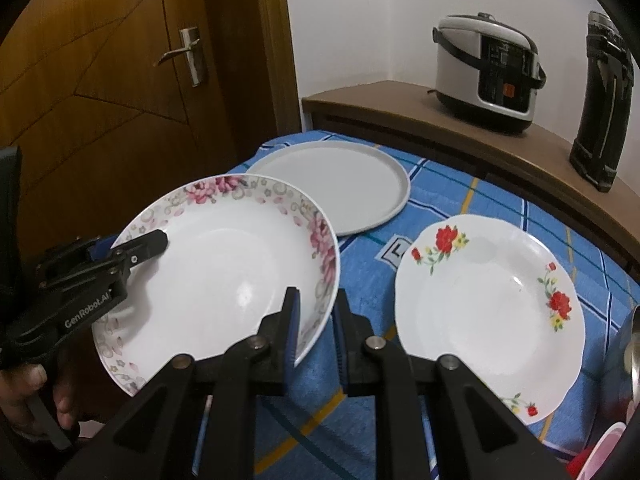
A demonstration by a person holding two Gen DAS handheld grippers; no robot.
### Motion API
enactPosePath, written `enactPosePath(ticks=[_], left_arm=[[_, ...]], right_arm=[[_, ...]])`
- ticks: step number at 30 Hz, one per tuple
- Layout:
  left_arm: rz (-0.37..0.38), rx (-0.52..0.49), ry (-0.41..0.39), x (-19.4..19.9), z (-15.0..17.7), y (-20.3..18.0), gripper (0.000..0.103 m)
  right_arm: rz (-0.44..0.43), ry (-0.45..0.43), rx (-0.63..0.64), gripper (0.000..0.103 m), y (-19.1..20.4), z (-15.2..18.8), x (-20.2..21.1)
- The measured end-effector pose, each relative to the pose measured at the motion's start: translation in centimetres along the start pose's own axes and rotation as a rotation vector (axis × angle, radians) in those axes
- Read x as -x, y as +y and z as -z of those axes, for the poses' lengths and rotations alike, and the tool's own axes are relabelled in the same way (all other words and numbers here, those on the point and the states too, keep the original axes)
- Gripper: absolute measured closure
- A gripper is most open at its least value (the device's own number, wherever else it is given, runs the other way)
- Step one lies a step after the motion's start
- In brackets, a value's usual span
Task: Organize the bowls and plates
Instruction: 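Carry the pink-floral plate with both grippers over the grey plate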
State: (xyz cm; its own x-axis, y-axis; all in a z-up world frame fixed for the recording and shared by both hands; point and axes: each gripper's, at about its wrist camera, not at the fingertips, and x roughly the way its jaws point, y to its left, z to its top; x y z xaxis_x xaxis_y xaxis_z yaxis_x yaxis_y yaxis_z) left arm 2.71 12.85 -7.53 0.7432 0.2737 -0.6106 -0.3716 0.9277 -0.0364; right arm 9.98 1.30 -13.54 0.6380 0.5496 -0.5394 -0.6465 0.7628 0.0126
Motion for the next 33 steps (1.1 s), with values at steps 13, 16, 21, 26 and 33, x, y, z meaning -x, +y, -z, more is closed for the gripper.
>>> enactPosePath(ticks=[13, 16, 21, 26, 33], left_arm=[[-0.008, -0.017, -0.051, -0.2, -2.4, -0.3, 0.077], [-0.009, -0.018, -0.061, -0.2, -2.8, -0.4, 0.077], [-0.014, -0.022, -0.085, -0.1, -3.9, -0.7, 0.077], [-0.018, -0.03, -0.104, -0.2, -4.8, -0.8, 0.077], [-0.023, -0.047, -0.121, -0.9, -6.0, -1.2, 0.077]], right_arm=[[0.016, -0.046, -0.003, 0.087, -0.6, -1.9, 0.3], [0.02, -0.056, -0.001, 0.087, -0.7, -2.5, 0.4], [0.025, -0.079, -0.003, 0.087, -1.0, -3.4, 0.6], [0.029, -0.096, -0.006, 0.087, -1.2, -4.3, 0.8], [0.041, -0.108, -0.013, 0.087, -1.7, -5.3, 0.5]])
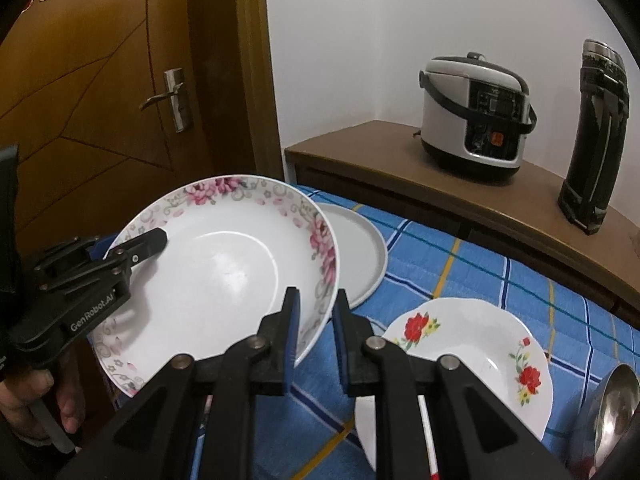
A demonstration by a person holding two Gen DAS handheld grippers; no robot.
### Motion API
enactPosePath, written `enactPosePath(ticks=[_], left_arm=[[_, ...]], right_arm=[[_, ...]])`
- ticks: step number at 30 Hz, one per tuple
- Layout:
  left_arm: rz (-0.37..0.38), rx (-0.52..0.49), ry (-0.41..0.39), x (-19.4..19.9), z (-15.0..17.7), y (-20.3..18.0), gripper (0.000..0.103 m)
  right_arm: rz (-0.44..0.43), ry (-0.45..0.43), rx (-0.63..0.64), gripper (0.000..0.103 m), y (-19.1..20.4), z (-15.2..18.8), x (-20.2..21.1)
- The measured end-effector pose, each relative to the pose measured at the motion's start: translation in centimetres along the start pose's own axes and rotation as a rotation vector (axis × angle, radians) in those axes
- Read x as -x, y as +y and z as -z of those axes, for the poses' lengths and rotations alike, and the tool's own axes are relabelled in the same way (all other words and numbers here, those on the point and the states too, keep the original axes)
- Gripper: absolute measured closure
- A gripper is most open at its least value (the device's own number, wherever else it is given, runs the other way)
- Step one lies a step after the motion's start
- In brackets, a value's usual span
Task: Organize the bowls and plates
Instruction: 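Carry the pink-floral plate with both grippers over the grey plate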
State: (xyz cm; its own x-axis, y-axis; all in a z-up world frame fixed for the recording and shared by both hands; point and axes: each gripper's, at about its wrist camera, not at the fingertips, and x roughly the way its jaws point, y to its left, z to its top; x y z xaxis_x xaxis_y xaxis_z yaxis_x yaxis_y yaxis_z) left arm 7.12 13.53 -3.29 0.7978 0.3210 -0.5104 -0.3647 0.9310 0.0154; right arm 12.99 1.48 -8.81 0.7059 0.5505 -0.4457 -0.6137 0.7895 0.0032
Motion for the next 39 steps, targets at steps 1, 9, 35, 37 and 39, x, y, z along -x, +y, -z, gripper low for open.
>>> enactPosePath(ticks=[1, 9, 35, 37, 39], left_arm=[[-0.001, -0.002, -0.002, -0.1, -0.2, -0.1, 0.077], [-0.007, -0.022, -0.022, -1.1, -1.5, -0.5, 0.077], [-0.005, -0.028, -0.008, -4.9, -3.0, -0.5, 0.077], [-0.004, -0.026, -0.009, -5.2, -3.2, -0.3, 0.077], [0.0, -0.024, -0.009, -5.7, -3.3, -0.2, 0.077]], right_arm=[[0.002, -0.001, -0.002, 0.087, -0.1, -0.2, -0.1], [0.018, -0.007, -0.014, 0.087, -0.7, -1.2, -0.8], [0.054, 0.016, -0.044, 0.087, -1.8, -3.3, -3.7], [0.06, 0.018, -0.044, 0.087, -1.7, -3.5, -4.0], [0.064, 0.021, -0.046, 0.087, -1.7, -3.7, -4.3]])
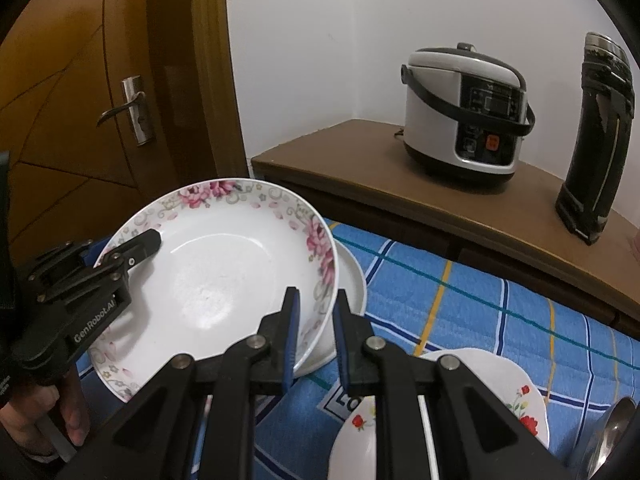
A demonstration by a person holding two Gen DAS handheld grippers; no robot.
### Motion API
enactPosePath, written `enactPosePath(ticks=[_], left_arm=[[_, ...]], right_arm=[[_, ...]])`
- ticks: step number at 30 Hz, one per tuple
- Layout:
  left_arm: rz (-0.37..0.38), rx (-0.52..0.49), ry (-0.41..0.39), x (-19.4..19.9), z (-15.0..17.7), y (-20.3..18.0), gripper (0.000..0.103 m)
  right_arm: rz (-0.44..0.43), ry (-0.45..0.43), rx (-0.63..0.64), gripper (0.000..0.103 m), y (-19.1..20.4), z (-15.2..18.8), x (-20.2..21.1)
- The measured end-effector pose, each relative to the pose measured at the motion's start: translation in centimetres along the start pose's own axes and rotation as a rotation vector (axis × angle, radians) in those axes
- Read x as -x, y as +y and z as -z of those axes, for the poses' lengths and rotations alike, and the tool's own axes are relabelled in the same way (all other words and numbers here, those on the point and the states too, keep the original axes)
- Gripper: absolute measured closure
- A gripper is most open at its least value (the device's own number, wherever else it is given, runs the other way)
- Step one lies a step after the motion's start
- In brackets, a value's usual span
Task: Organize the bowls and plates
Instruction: 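Carry the pink-floral plate with both grippers over the grey plate, then lower the pink-floral plate onto the grey plate with both grippers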
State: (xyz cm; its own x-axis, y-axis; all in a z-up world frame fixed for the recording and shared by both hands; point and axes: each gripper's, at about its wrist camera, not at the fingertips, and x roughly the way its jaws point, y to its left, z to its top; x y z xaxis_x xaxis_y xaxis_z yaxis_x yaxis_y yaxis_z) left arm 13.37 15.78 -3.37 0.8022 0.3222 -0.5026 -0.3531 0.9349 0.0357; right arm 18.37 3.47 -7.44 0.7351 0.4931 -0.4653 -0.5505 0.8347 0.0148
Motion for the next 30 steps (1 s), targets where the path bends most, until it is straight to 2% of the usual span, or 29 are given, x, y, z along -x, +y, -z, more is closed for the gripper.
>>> enactPosePath(ticks=[30], left_arm=[[0.076, 0.015, 0.088, -6.9, -0.2, 0.3, 0.077]], right_arm=[[0.112, 0.122, -0.014, 0.086, -0.3, -1.1, -4.4]])
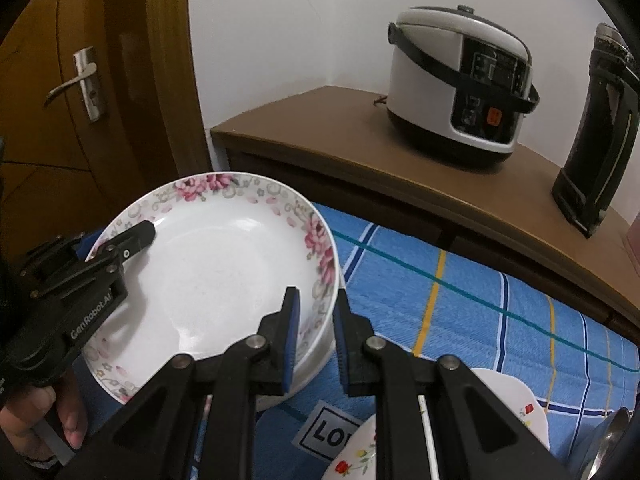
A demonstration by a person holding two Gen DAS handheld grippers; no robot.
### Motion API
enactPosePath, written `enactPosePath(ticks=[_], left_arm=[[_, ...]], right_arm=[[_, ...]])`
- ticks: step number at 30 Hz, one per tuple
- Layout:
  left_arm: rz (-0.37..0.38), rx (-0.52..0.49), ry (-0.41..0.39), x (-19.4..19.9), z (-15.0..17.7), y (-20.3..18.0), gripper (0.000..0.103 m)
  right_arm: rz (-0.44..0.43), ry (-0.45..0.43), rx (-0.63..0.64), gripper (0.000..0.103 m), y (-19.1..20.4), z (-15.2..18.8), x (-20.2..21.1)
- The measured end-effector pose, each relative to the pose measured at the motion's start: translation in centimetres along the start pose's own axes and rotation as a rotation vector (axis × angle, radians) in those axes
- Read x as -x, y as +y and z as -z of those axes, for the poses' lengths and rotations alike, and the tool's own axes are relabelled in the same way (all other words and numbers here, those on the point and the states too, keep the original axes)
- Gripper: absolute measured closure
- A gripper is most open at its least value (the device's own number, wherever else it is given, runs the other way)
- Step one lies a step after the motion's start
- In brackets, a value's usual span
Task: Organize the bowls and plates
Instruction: 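Lower the pink-floral plate onto the grey plate with both grippers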
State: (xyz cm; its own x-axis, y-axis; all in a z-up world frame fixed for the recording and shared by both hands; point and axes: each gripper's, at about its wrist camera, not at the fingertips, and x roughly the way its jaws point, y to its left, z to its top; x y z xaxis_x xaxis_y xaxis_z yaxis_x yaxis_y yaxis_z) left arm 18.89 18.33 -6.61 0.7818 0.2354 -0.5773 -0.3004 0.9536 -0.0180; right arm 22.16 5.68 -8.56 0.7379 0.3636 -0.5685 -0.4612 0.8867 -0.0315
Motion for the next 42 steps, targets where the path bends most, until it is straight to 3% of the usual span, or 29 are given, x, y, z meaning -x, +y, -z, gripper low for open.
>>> enactPosePath(ticks=[17, 42], left_arm=[[-0.017, 0.017, 0.023, -1.9, 0.0, 0.6, 0.077], [0.013, 0.018, 0.111, -3.7, 0.1, 1.0, 0.077]], right_arm=[[0.019, 0.039, 0.019, 0.085, 0.9, -0.6, -1.4], [0.034, 0.091, 0.023, 0.085, 1.1, -1.2, -2.6]])
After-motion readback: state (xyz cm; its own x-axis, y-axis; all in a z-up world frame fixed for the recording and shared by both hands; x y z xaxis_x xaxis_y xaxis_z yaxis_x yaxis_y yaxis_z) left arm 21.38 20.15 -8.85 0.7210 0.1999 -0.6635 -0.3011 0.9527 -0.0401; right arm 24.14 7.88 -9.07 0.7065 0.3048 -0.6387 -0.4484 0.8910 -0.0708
